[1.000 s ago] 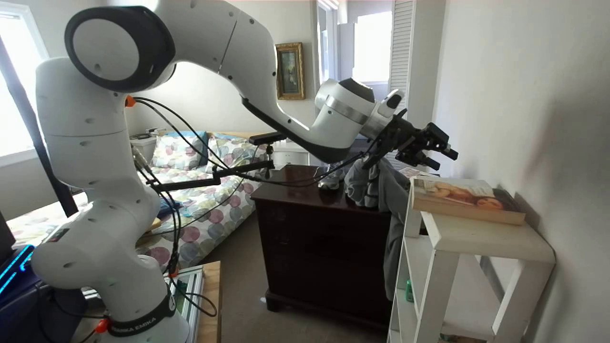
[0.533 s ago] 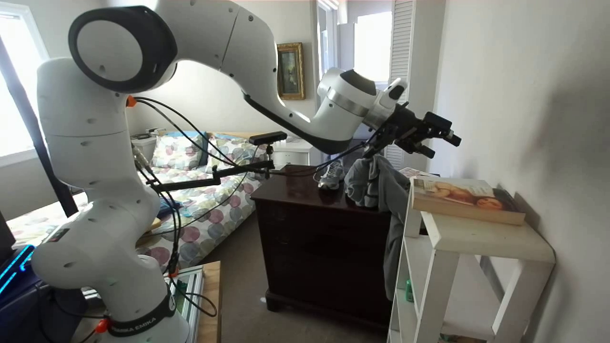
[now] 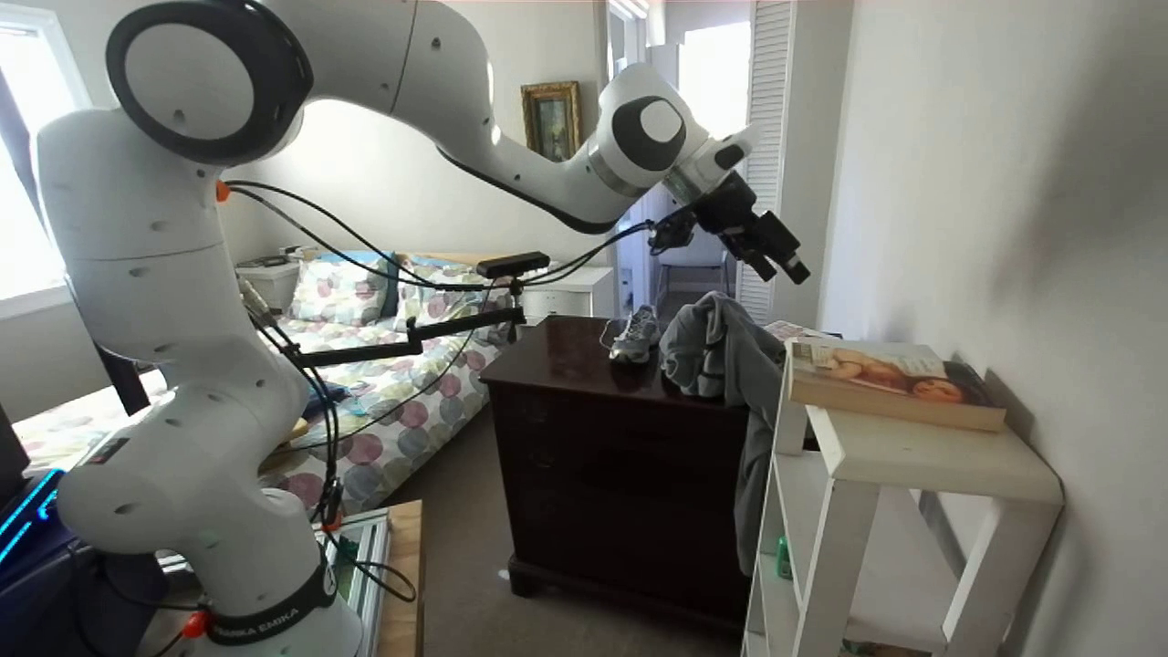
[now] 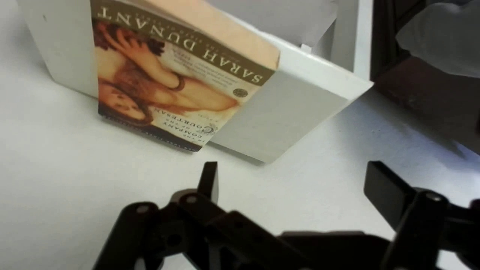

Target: Move the book to the top of the shelf

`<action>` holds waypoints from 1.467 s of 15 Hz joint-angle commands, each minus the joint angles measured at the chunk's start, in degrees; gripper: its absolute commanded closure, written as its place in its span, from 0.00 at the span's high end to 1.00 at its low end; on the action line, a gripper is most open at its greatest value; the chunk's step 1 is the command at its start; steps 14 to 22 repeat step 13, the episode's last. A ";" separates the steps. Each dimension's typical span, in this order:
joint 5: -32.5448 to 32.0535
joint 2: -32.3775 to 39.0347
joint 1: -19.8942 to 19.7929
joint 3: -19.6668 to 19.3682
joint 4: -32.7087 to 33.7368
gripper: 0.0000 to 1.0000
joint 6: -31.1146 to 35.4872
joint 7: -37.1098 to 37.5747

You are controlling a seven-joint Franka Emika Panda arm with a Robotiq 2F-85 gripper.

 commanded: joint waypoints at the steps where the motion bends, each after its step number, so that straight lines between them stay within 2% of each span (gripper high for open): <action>1: 11.08 -6.84 8.23 -8.26 -1.53 1.00 -6.16 -1.72; 4: 13.08 -10.21 12.31 -12.05 -1.33 1.00 -13.01 -0.29; 7: 14.14 -12.56 14.36 -13.09 -1.19 1.00 -19.46 0.89; 8: 11.60 -10.27 14.28 -13.55 0.21 1.00 -16.95 0.08; 11: 12.33 -11.39 14.85 -13.46 0.17 1.00 -19.14 0.32; 22: 12.37 -11.39 14.84 -13.52 0.01 1.00 -19.15 0.36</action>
